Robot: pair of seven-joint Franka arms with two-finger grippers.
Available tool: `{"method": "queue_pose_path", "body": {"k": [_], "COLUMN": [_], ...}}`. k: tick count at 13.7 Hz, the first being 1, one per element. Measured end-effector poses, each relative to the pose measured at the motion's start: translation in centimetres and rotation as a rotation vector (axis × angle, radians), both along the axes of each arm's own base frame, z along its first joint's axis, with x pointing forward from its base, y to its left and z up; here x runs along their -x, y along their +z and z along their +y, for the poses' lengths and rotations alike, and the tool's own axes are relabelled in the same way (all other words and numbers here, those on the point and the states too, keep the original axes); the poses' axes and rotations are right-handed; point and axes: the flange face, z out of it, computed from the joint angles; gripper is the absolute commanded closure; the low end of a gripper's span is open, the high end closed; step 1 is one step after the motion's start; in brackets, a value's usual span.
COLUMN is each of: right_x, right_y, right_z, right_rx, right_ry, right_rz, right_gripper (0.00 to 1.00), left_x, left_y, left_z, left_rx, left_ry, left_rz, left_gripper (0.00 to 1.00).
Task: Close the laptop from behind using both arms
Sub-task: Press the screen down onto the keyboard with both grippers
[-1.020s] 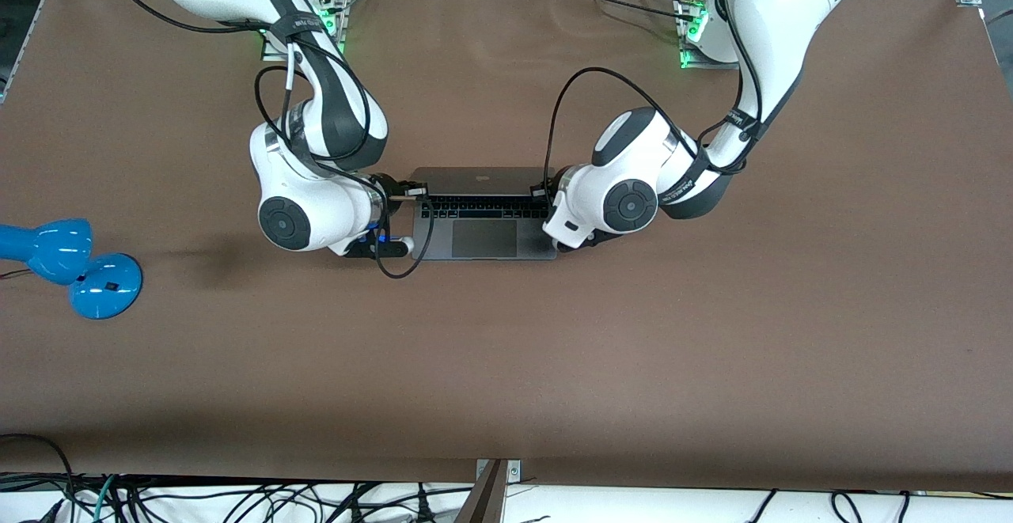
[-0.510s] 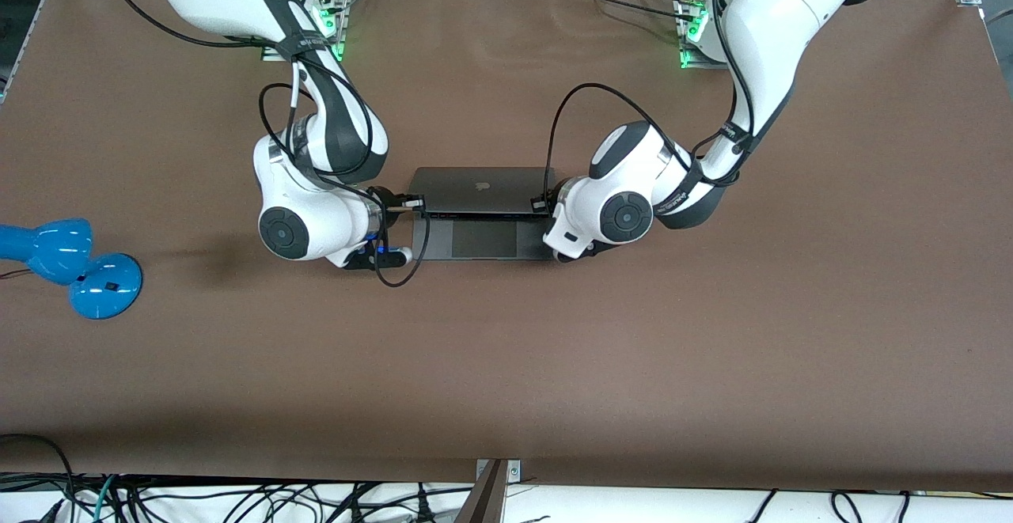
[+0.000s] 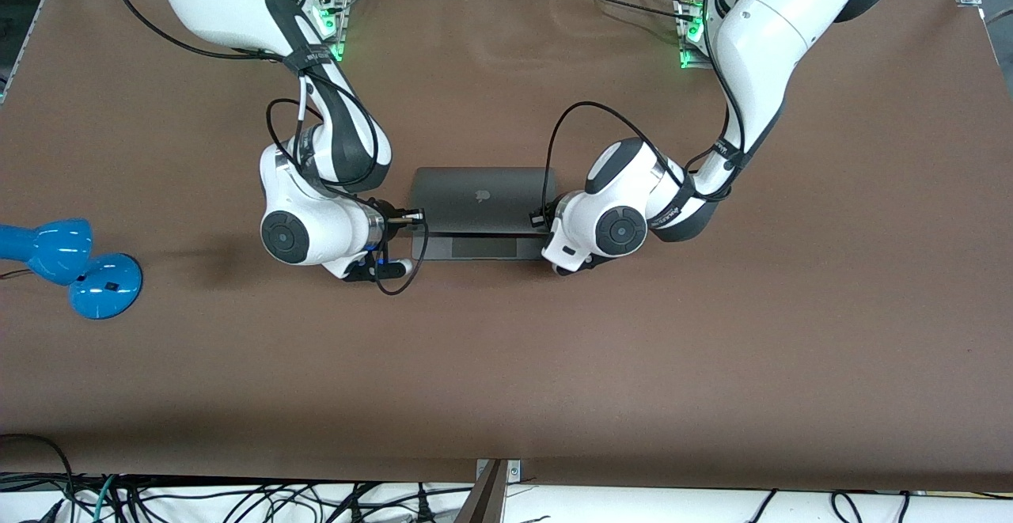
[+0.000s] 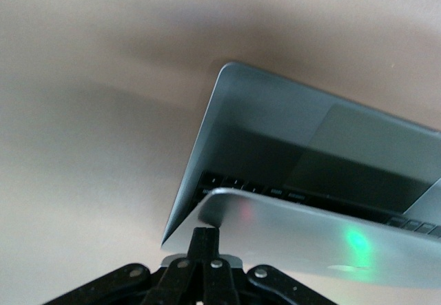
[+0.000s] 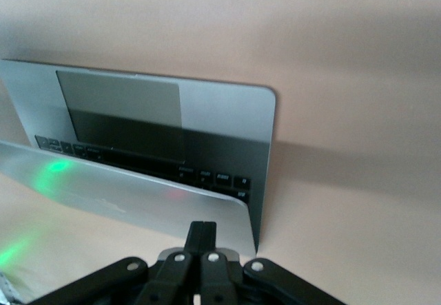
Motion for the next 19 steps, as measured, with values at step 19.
{"method": "queue_pose_path", "body": {"k": [19], "right_x": [-1.4], "right_y": [-8.7], "right_z": [-0.6], "right_rx": [-0.047], "right_ry": [0.125], "right_rz": [-0.13], "right_gripper": [1.0], "left_x": [-0.2], "left_y": [-5.7], "left_z": [-0.6], "left_rx": [-0.019], "left_ry": [-0.005], "left_rz": [-0.057], "left_gripper": [1.0]}}
